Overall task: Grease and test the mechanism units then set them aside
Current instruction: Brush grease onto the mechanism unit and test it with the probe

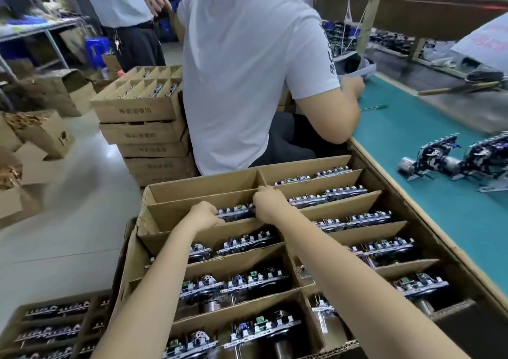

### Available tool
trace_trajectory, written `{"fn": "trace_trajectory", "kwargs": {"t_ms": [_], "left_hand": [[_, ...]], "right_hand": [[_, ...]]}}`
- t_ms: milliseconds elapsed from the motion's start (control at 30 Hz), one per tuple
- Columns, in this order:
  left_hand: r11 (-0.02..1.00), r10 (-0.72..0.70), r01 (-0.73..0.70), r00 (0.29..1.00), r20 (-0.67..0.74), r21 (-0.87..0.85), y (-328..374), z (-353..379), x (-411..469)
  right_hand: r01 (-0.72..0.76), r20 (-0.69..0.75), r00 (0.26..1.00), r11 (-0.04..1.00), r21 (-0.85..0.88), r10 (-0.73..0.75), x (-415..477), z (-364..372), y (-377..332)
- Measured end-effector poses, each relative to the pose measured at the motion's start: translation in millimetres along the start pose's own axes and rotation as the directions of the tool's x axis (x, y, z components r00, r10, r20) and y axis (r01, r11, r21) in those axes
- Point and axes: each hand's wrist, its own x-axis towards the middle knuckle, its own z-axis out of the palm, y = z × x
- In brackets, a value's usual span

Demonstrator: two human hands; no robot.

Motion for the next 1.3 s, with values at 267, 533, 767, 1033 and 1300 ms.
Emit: {"fn": "trace_trajectory", "kwargs": {"t_ms": [267,533,767,1033,1300], "left_hand": [[0.987,0.142,-0.117,0.957,-0.254,0.113,44.1,6.3,-6.1],[0.774,0.593,-0.630,0.756,-0.277,-0.065,191.8,60.8,-37.5],[0.743,0.642,-0.665,0.741,-0.195,-0.078,301.9,116.1,-39.4],[0.798,0.603,-0.602,0.796,-0.059,0.031,385.6,152.6,-30.7],[0.807,0.585,-0.565,0.804,-0.104,0.175,400.1,167.3,-22.9]], "right_hand": [[0.077,-0.236,0.972,0.920,0.385,0.018,-18.7,-22.0,16.5],[-0.001,-0.435,0.844,0.812,0.584,0.313,-94.9,-65.9,120.0],[-0.231,-0.386,0.707,0.710,0.665,0.592,-155.1,-69.4,211.0],[-0.304,-0.329,0.653,0.634,0.711,0.683,-201.3,-55.1,260.7],[-0.324,-0.302,0.622,0.589,0.741,0.722,-238.4,-47.3,287.2]]}}
